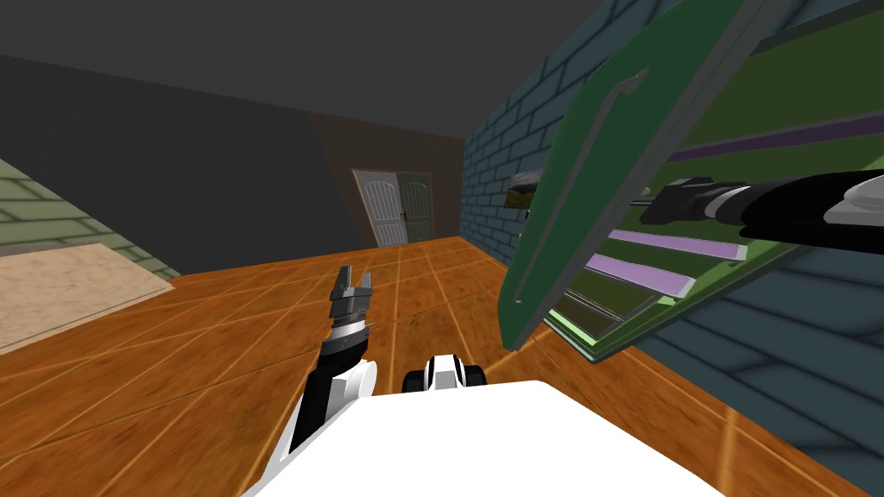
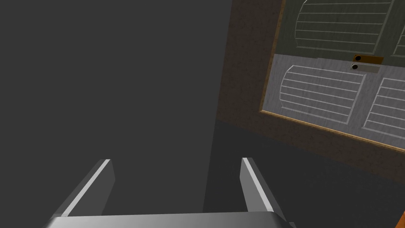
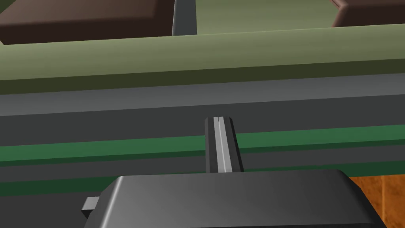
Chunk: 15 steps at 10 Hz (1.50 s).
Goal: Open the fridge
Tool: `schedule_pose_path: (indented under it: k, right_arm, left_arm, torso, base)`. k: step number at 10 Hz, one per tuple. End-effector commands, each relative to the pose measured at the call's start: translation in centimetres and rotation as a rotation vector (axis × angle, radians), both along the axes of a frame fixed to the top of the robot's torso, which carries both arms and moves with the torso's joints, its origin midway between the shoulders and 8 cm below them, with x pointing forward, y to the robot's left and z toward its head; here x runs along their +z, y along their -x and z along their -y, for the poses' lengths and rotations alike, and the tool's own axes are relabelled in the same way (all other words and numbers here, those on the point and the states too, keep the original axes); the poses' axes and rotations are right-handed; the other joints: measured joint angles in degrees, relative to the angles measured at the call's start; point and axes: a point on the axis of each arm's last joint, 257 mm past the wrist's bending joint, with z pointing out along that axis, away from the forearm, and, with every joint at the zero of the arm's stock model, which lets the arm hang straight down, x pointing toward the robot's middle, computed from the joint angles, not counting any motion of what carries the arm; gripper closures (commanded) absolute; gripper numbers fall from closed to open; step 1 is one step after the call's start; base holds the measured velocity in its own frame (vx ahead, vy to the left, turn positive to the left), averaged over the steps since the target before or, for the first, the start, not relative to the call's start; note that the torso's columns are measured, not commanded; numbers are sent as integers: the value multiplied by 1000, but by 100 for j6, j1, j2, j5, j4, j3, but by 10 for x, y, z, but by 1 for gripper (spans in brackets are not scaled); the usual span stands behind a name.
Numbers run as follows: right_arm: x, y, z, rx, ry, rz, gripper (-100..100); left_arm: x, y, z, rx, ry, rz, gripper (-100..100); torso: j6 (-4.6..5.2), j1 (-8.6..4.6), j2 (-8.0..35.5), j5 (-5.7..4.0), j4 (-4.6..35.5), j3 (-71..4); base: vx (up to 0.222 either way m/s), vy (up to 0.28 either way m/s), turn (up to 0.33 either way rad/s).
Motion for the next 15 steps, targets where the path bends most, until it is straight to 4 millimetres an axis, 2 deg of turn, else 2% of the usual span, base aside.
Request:
schedule_pose_path:
  k: [1,2,6,15]
  right_arm:
    - [0,5,9,-20,0,2,100]
    - [7,6,12,-22,7,0,-100]
    - [27,9,18,-25,14,1,-100]
    - [63,21,32,-37,7,6,-100]
  left_arm:
    - [0,0,0,0,0,0,0]
    - [0,0,0,0,0,0,0]
    - [0,0,0,0,0,0,0]
    - [0,0,0,0,0,0,0]
  torso:
    - [4,-2,11,-5,0,7]
    - [2,-44,41,-14,10,24]
    - [5,24,10,3,0,8]
    - [8,15,18,-1,4,14]
  base:
    - [70,128,-23]
    - [99,72,-97]
    - [148,110,-94]
    - [133,118,-86]
